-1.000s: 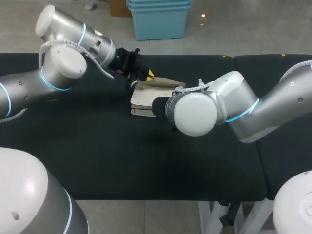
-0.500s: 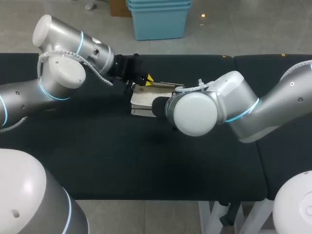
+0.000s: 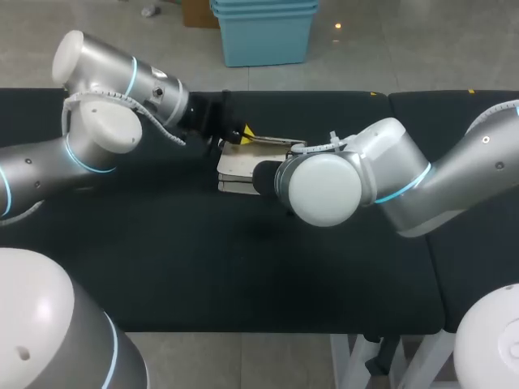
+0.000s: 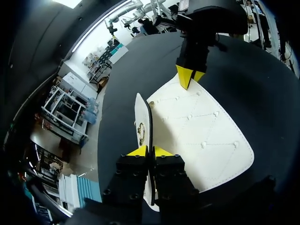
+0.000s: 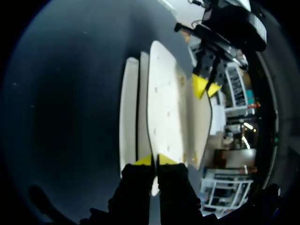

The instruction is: Pick up the bag, open it, inspect its contents, close it, and place it on the opposite side

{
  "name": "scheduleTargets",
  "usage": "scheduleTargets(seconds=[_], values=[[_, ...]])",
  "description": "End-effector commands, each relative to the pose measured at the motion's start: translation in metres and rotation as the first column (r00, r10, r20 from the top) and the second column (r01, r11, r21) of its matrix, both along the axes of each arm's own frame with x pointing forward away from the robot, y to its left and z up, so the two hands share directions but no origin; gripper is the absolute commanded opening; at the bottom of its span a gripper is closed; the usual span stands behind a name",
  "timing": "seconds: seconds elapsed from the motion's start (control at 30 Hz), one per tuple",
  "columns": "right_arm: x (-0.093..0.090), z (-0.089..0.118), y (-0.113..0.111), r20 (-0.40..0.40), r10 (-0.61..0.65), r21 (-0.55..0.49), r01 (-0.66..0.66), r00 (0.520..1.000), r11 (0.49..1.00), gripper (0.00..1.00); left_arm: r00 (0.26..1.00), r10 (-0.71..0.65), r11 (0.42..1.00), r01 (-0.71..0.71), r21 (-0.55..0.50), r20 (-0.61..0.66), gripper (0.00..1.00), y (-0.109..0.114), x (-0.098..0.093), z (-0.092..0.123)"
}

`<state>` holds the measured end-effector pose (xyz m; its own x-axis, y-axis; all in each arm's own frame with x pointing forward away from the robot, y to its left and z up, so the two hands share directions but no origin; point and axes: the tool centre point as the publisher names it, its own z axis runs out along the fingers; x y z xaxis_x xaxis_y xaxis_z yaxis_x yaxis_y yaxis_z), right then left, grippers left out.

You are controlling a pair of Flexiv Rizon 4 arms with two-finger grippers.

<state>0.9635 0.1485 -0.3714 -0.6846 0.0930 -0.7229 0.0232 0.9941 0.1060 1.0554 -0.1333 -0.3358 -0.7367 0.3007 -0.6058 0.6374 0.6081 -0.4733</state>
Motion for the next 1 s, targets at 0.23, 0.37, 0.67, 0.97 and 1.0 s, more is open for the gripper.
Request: scheduleTargets(seconds=[0.23,0.37,0.67,0.97,1.0], values=[[0.001,-0.002,0.001,0.002,-0.001,0.0,0.001,1.0,1.0,0.0,0.996,-0.023,0.999,0.026,-0.031,0.089,0.0,0.003,-0.016,-0.007],[0.001,-0.002,0.001,0.002,-0.001,0.0,0.001,1.0,1.0,0.0,0.992,-0.041,0.999,0.043,-0.021,0.12,0.0,0.005,-0.022,-0.008],[0.001,-0.002,0.001,0.002,-0.001,0.0,0.001,1.0,1.0,0.0,0.99,-0.046,0.999,0.049,-0.019,0.133,0.0,0.004,-0.026,-0.014],[0.001,-0.002,0.001,0.002,-0.001,0.0,0.001,1.0,1.0,0.0,0.987,-0.052,0.998,0.056,-0.023,0.15,0.0,0.005,-0.03,-0.011],[0.001,-0.002,0.001,0.002,-0.001,0.0,0.001,1.0,1.0,0.0,0.987,-0.052,0.998,0.057,-0.025,0.151,0.0,0.005,-0.03,-0.01]])
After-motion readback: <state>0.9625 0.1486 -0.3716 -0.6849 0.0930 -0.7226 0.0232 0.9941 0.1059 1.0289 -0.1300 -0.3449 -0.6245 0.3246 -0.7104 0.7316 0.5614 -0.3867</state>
